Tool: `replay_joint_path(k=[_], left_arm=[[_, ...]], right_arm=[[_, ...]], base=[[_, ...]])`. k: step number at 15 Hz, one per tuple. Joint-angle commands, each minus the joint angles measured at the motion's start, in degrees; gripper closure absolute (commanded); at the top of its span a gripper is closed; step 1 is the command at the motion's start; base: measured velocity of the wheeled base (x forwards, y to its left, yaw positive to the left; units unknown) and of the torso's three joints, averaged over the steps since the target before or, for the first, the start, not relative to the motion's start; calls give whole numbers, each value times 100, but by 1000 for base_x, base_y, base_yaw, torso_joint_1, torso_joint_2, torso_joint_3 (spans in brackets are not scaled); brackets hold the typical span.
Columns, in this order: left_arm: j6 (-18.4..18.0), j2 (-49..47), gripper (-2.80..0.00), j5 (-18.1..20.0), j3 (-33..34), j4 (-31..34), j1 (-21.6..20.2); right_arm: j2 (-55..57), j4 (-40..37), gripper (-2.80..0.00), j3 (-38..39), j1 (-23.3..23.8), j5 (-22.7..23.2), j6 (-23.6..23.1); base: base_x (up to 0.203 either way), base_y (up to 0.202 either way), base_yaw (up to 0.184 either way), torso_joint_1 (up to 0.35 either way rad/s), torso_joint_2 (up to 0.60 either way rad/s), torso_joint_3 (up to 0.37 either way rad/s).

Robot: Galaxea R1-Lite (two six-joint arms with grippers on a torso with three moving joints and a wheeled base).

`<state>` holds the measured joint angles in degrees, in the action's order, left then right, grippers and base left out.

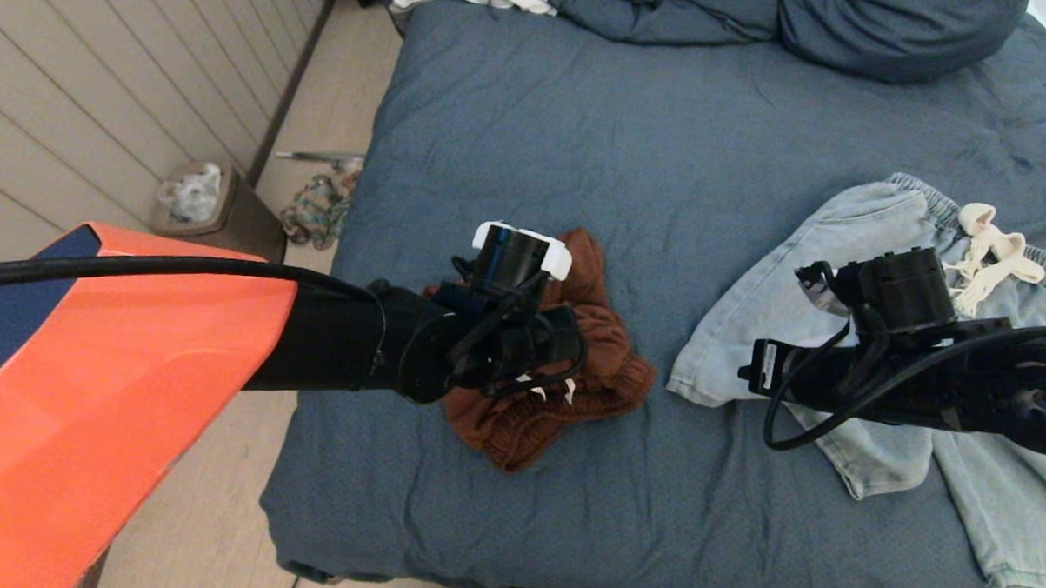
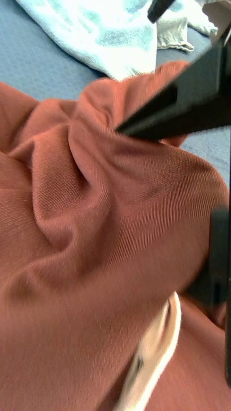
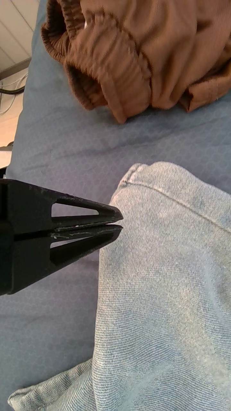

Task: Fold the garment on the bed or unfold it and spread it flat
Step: Fold the brown shorts

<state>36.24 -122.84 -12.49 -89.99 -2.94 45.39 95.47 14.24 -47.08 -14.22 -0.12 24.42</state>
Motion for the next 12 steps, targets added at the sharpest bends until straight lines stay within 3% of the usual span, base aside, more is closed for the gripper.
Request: replay_joint_path(k=[1, 7, 12], left_arm=[[14, 363, 0, -82, 108, 15, -64], [-138, 1611, 0, -64, 1399, 3, -426], [-160, 1727, 0, 182, 2245, -358, -460]], right_arm=[[25, 9, 0, 6, -1, 3, 10], [69, 9, 0, 15, -37, 12, 10], [169, 6, 0, -8, -391, 69, 39]], base=[[0, 0, 0, 0, 0, 0], [0, 0, 0, 0, 0, 0], [0, 0, 0, 0, 0, 0]])
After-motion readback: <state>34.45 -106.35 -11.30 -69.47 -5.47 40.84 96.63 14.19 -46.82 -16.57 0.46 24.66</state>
